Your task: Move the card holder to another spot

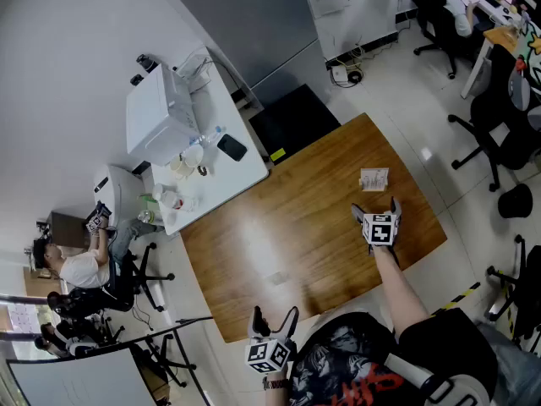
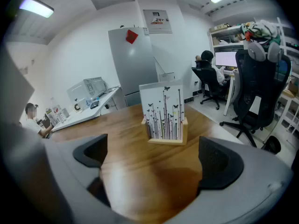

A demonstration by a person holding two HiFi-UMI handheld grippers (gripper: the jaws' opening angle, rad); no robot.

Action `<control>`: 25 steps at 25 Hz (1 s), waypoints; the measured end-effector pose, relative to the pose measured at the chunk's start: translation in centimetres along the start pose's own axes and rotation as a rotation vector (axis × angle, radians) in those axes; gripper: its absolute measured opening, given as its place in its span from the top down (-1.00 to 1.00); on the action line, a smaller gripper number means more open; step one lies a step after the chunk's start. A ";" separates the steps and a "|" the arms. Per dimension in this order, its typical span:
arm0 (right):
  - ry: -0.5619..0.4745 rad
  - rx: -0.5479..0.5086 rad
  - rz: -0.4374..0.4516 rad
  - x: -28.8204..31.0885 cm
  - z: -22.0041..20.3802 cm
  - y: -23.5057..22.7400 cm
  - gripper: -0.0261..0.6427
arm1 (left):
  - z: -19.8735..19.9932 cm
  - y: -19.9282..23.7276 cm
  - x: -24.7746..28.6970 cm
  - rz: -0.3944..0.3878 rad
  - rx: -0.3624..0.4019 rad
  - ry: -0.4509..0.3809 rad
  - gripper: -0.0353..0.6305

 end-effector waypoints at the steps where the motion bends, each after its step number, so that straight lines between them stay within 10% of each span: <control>1: 0.009 0.008 -0.010 1.7 0.6 -1.1 -0.81 | -0.1 -0.3 0.5 0.007 -0.004 0.000 -0.69; 11: 0.166 -0.174 -0.078 9.6 1.7 -6.2 -0.71 | 0.0 0.7 2.4 0.041 -0.031 -0.002 -0.69; 25: 0.095 -0.268 0.027 -15.7 6.0 7.5 -0.71 | 8.8 0.0 5.0 -0.168 0.051 -0.182 -0.70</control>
Point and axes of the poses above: the fingertips, and each gripper's own axes: x forward along the fingers, y to its left, z out of its top, the point moved 4 cm from there along -x, backward along the fingers, and after that the axes turned 10 degrees about z, right-handed, at the moved point
